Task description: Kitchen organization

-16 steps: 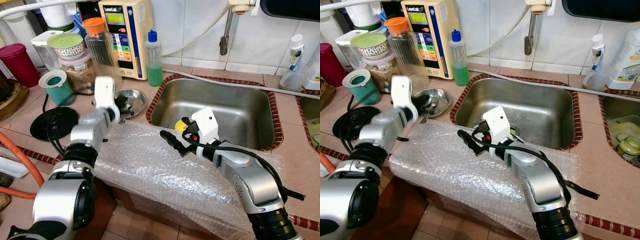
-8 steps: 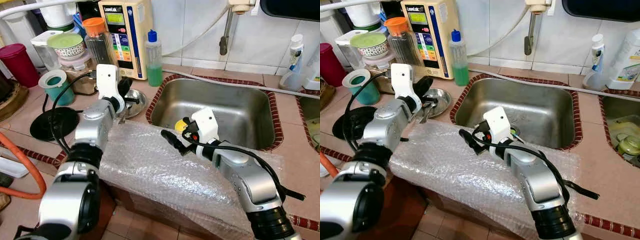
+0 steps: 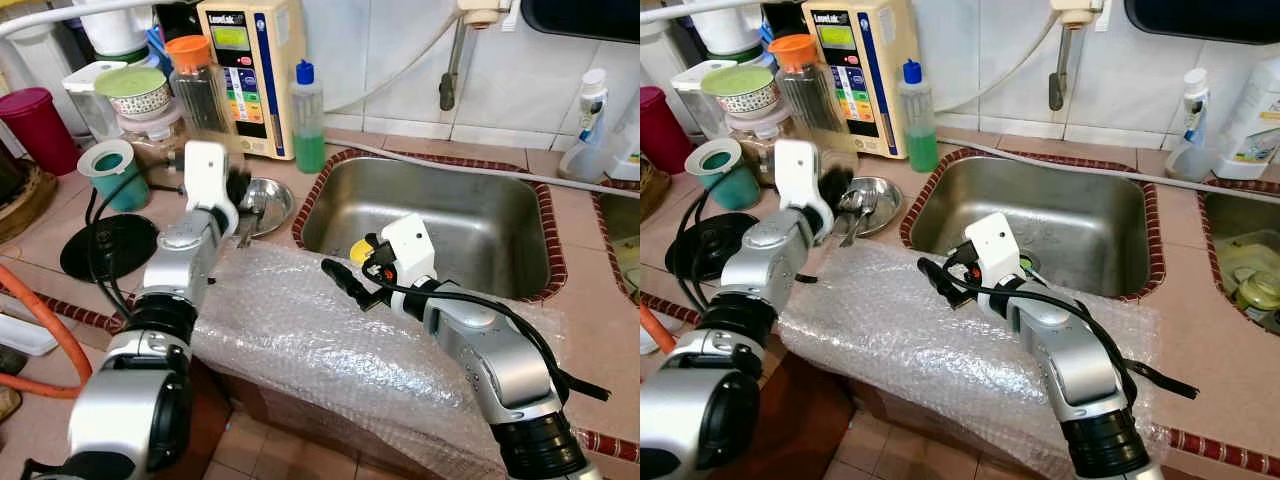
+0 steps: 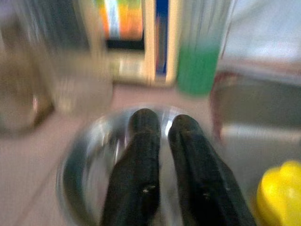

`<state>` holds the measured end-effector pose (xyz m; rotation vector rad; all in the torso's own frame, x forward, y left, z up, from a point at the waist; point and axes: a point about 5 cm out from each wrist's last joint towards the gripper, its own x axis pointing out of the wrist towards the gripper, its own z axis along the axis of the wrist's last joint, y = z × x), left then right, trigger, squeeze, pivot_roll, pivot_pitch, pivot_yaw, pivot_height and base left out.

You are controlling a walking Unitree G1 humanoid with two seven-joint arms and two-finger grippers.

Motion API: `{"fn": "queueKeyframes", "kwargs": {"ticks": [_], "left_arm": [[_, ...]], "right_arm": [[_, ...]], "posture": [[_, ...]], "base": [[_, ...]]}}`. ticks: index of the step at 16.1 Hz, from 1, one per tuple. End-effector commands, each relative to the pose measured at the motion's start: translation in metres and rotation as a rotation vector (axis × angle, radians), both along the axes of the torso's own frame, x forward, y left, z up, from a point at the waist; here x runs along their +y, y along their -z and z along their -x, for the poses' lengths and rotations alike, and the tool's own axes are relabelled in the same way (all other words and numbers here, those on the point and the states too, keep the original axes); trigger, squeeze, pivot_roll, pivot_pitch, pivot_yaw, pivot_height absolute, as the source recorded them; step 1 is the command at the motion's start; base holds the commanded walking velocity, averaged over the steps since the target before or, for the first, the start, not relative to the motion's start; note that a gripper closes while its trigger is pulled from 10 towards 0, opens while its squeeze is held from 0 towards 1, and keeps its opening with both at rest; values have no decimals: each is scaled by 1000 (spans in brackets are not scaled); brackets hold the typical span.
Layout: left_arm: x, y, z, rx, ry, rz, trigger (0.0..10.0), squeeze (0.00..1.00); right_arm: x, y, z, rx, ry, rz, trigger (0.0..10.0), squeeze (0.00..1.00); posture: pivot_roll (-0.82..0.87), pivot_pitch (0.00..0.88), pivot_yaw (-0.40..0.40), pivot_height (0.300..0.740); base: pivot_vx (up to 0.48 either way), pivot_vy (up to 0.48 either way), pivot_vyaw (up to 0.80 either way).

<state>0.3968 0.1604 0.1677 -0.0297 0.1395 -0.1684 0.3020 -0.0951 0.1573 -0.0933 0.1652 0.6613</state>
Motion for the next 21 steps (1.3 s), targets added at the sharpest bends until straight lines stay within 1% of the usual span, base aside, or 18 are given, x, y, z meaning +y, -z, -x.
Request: {"fn": "queueKeyframes", "kwargs": {"ticks": [1,3,7,9,11,15,19,21], "left_arm": [[6,6,0,63,-17,4,10000,1000],[4,13,-1,125,-9,50,10000,1000],[-1,10,-5,136,-6,74,10000,1000],[-6,7,-6,133,4,74,10000,1000],[-7,9,-7,146,3,70,10000,1000],[-6,11,-7,135,-11,66,10000,1000],[-5,16,-5,146,-19,59,10000,1000],[-2,22,-3,182,-36,24,10000,1000]], "right_arm": [[2,-2,-1,-11,-4,0,10000,0],[3,-1,0,-11,-8,1,10000,0],[5,0,3,-8,-16,3,10000,0],[5,1,5,-5,-14,7,10000,0],[3,2,6,-3,-8,12,10000,0],[2,2,7,-3,-2,14,10000,0],[2,2,7,-5,-3,18,10000,0],[3,1,7,-7,-5,20,10000,0]], "posture": [[-8,0,125,740],[-8,0,126,740],[-21,0,131,740],[-31,0,133,740],[-41,0,137,740],[-46,0,139,740],[-44,0,137,740],[-43,0,138,740]], "base": [[0,0,0],[0,0,0],[0,0,0],[0,0,0],[0,0,0],[0,0,0],[0,0,0],[0,0,0]]}}
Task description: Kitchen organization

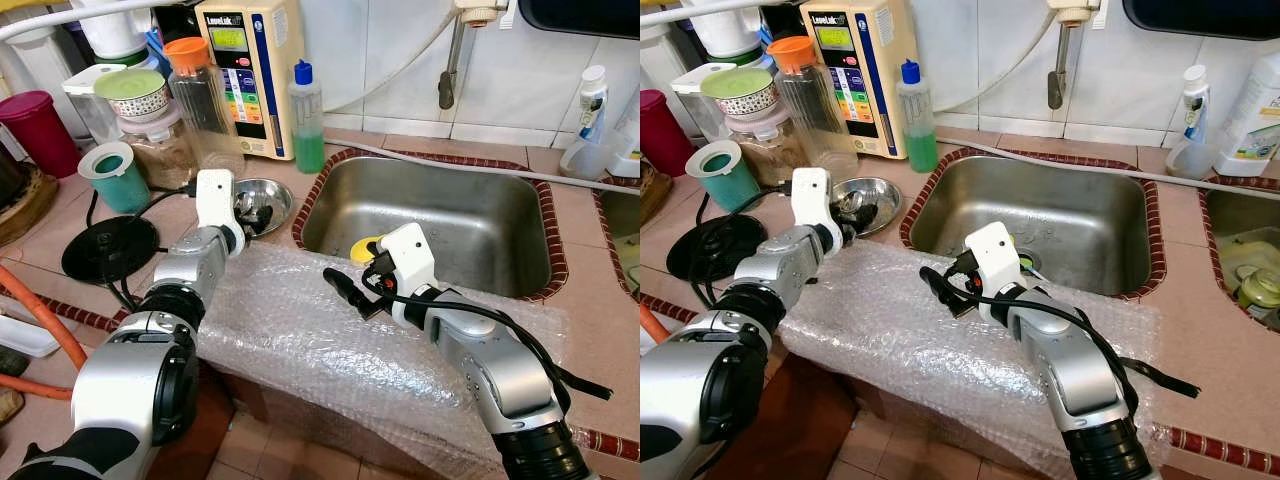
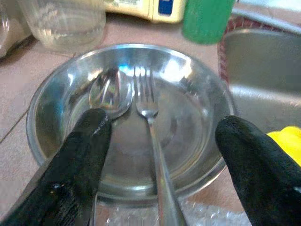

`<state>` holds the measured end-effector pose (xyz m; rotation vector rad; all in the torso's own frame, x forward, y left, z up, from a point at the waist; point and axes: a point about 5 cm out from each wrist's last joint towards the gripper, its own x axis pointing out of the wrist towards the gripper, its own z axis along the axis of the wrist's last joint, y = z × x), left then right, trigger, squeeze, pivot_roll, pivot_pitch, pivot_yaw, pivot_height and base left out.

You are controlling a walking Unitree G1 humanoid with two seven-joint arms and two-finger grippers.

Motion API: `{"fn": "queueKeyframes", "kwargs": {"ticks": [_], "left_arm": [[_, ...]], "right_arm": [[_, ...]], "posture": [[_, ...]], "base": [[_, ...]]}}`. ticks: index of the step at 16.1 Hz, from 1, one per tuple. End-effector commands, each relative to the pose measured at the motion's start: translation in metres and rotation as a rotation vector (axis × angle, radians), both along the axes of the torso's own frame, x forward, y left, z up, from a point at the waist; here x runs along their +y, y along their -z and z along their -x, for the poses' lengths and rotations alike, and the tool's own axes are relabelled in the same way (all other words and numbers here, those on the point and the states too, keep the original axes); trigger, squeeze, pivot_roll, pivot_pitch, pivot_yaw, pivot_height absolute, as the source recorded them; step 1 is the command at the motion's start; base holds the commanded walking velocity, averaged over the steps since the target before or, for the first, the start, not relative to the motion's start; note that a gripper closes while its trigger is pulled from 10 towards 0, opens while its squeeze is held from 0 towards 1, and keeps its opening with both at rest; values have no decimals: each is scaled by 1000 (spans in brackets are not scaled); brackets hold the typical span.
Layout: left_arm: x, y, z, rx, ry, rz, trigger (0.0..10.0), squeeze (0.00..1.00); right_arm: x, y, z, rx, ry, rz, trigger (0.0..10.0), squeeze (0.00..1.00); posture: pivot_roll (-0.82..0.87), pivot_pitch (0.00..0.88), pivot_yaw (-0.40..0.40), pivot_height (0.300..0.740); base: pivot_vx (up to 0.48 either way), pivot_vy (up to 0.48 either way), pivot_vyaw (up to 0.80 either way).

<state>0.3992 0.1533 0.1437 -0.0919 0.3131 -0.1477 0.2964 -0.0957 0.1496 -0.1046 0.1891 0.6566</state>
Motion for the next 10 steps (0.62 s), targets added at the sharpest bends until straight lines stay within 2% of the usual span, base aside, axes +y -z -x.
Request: {"fn": "queueKeyframes", "kwargs": {"ticks": [1,4,5,6,7,8,9,10], "left_arm": [[5,0,0,24,-21,-12,10000,1000],[6,5,2,69,-17,9,10000,1000],[5,8,3,84,-7,15,10000,663],[5,8,3,87,-2,13,10000,0],[5,8,3,91,-4,24,10000,0],[4,9,3,98,-10,45,3608,0],[5,8,3,94,-8,45,1333,0],[5,8,3,94,-9,42,0,0]], "right_arm": [[4,-7,2,-26,-10,1,10000,0],[4,-6,2,-25,-9,0,10000,0],[4,-6,2,-24,-8,0,10000,0],[4,-6,2,-25,-7,0,10000,0],[4,-6,2,-25,-6,0,10000,0],[3,-7,1,-27,-5,-1,10000,0],[3,-7,0,-28,-3,0,10000,0],[3,-7,0,-28,-2,0,10000,0]], "posture": [[-43,0,138,740],[-43,0,140,740],[-43,0,141,740],[-42,0,140,740],[-43,0,140,740],[-43,0,141,740],[-43,0,141,740],[-42,0,141,740]], "base": [[0,0,0],[0,0,0],[0,0,0],[0,0,0],[0,0,0],[0,0,0],[0,0,0],[0,0,0]]}}
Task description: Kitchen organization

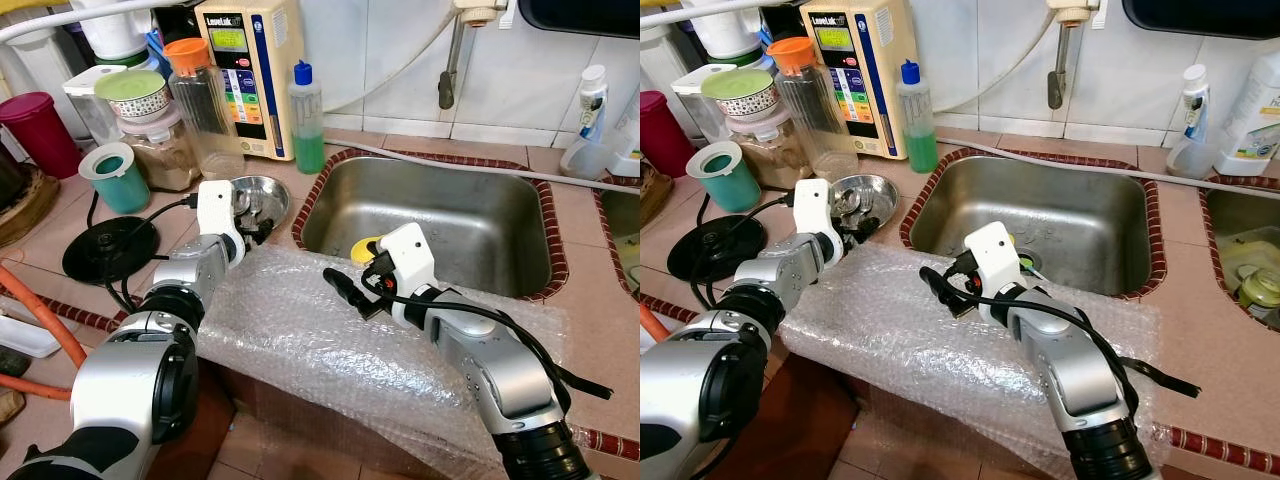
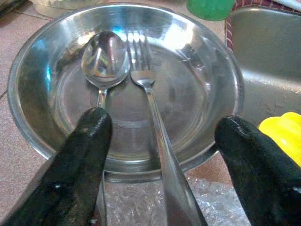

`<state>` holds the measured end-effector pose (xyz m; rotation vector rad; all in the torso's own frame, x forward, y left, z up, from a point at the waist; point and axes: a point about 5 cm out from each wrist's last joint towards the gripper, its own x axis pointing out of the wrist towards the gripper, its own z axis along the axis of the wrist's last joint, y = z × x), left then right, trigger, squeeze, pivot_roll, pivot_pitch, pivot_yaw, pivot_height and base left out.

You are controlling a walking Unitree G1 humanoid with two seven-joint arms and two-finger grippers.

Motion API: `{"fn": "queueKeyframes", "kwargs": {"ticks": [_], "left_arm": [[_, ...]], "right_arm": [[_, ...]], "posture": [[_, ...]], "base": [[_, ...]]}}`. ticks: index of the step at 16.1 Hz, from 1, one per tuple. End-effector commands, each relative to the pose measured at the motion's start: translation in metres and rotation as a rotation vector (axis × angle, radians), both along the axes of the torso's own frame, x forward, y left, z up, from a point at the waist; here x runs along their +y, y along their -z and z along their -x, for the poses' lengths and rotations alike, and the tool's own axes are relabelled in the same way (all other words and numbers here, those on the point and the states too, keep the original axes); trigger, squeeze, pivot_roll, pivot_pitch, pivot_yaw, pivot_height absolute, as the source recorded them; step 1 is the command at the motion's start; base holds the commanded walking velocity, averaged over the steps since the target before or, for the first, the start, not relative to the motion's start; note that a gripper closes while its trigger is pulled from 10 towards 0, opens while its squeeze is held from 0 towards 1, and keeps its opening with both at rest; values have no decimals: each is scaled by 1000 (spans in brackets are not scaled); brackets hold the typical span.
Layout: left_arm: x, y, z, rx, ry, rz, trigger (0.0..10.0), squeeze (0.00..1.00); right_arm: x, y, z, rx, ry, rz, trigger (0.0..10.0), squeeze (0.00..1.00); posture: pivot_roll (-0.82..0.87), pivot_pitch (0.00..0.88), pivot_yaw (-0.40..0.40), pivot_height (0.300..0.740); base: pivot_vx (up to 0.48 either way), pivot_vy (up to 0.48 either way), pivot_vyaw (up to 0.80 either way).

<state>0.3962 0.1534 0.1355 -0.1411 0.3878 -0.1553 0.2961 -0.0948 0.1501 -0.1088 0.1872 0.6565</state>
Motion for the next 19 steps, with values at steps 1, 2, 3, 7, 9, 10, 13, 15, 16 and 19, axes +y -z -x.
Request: {"fn": "queueKeyframes", "kwargs": {"ticks": [1,2,3,7,9,10,13,15,16,19], "left_arm": [[5,-1,0,16,-12,-1,0,0],[6,-2,-1,13,-14,-2,0,0],[6,-2,-1,14,-14,3,0,0],[7,-2,-1,15,-15,6,0,0],[8,-2,-1,13,-15,9,0,0],[8,-2,0,13,-14,10,0,0],[10,-3,-1,10,-19,12,0,0],[11,-3,-1,9,-21,11,0,0],[12,-4,-1,3,-26,12,0,0],[17,-10,-3,-47,-53,-32,0,0]], "right_arm": [[2,-6,0,-26,0,-3,10000,0],[2,-6,0,-26,0,-3,10000,0],[2,-6,0,-26,-1,-2,10000,0],[2,-7,-2,-28,0,-3,10000,0],[2,-7,-2,-29,2,-1,10000,0],[2,-7,-2,-29,2,-2,10000,0],[2,-7,-3,-27,1,-6,10000,0],[2,-7,-2,-26,-2,-7,10000,0],[3,-8,-2,-25,-6,-7,10000,0],[2,-9,-4,-28,-6,-11,10000,0]], "posture": [[-42,0,141,740],[-42,0,141,740],[-42,0,141,740],[-38,0,140,740],[-38,0,140,740],[-36,0,139,740],[-35,0,139,740],[-34,0,138,740],[-34,0,137,740],[-33,0,137,740]], "base": [[0,0,0],[0,0,0],[0,0,0],[0,0,0],[0,0,0],[0,0,0],[0,0,0],[0,0,0],[0,0,0],[0,0,0]]}}
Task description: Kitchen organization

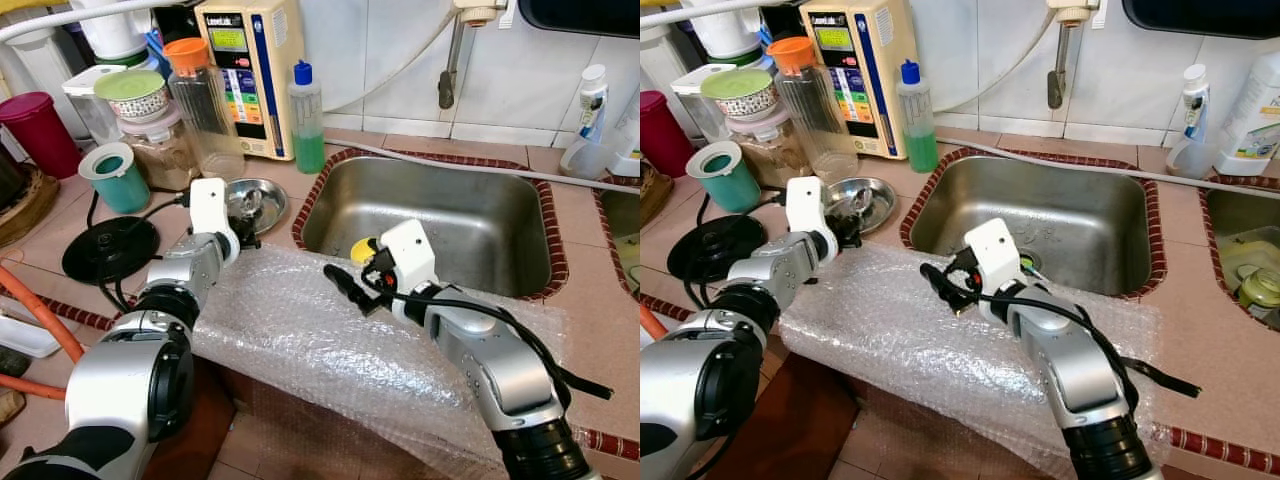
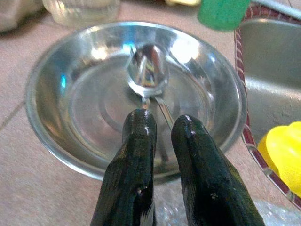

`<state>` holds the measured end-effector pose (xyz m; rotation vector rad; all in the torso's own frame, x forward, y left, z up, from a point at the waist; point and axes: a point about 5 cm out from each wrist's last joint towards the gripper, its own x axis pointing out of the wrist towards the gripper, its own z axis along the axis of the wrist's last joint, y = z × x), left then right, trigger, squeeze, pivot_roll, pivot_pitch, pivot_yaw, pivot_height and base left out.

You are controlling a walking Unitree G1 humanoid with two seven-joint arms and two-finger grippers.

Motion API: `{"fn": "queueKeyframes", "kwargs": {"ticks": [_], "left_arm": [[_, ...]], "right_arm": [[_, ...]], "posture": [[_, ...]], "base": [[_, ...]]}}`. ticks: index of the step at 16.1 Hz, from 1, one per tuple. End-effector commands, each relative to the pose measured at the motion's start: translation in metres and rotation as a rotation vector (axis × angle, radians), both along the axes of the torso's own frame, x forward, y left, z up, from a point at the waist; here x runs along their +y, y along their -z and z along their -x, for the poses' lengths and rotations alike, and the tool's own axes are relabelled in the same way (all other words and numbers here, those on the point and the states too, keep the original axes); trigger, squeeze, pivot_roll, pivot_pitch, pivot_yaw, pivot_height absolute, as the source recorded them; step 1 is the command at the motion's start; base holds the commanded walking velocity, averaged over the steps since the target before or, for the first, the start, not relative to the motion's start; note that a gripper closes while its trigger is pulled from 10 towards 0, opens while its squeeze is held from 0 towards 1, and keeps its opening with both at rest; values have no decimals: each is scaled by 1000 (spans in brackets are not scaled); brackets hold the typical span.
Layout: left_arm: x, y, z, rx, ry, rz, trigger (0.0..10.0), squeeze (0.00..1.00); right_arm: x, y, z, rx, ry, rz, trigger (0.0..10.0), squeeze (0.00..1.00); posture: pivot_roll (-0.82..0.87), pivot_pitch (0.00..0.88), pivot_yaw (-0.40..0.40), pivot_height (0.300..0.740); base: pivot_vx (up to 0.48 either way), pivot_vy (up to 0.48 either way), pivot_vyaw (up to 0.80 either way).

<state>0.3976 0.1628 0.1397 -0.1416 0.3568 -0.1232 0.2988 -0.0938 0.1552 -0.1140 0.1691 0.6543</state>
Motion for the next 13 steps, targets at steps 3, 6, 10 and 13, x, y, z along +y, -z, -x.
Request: {"fn": "queueKeyframes", "kwargs": {"ticks": [3,6,10,13], "left_arm": [[8,-15,-5,-83,-27,-61,0,0],[9,-24,-7,-146,-46,-80,0,0],[13,-40,-10,-235,-53,-148,0,0],[26,-53,-8,-328,-88,-131,10000,1000]], "right_arm": [[2,-4,-2,-12,-5,-10,10000,0],[1,-3,-2,-13,-1,-9,10000,0],[0,-4,-3,-18,8,-8,10000,0],[0,-1,-1,-10,6,-6,10000,0]], "posture": [[-28,0,136,740],[-27,0,134,740],[-29,0,137,740],[-11,0,128,740]], "base": [[0,0,0],[0,0,0],[0,0,0],[0,0,0]]}}
